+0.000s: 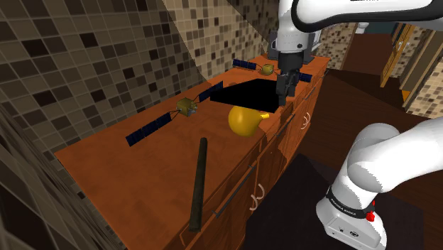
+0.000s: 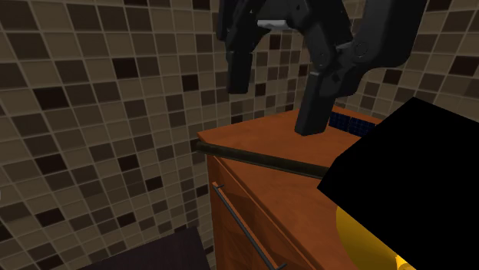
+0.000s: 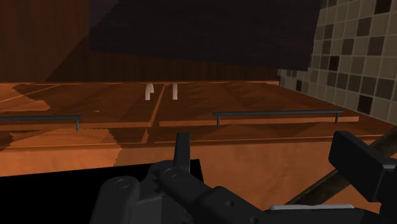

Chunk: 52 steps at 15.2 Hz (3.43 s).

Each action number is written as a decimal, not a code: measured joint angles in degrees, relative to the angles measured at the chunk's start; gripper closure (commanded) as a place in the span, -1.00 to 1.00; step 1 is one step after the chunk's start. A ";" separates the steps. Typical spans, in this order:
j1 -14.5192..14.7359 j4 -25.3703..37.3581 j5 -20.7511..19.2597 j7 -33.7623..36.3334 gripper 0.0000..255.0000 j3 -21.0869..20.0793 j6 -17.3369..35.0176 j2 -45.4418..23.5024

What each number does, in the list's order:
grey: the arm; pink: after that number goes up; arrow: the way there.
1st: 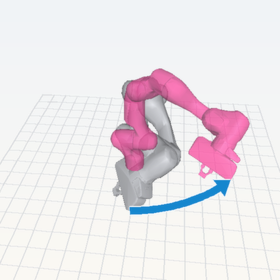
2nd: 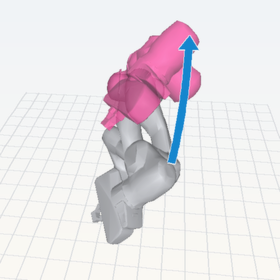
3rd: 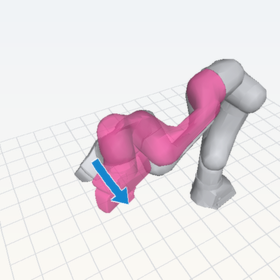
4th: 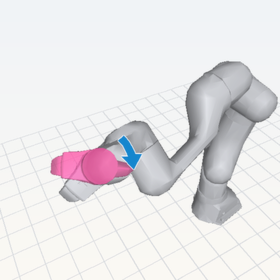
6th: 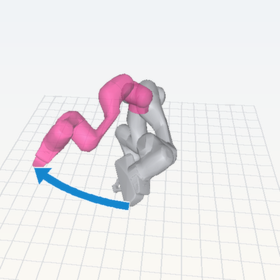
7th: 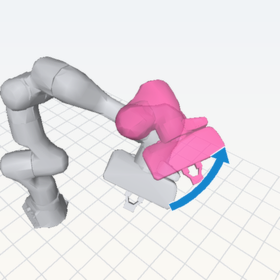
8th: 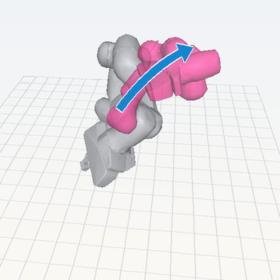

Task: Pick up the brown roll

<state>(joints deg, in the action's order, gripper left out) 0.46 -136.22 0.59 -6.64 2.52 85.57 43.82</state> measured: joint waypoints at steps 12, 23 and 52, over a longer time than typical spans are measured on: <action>0.13 -9.96 10.91 23.29 -1.00 -13.48 15.72 -1.70; -2.54 -8.13 16.38 49.61 -1.00 -30.11 36.88 -18.91; -7.36 3.76 -10.66 91.89 1.00 -40.38 58.64 -53.30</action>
<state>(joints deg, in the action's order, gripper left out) -6.90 -132.45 -10.08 85.25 -37.87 144.21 -9.48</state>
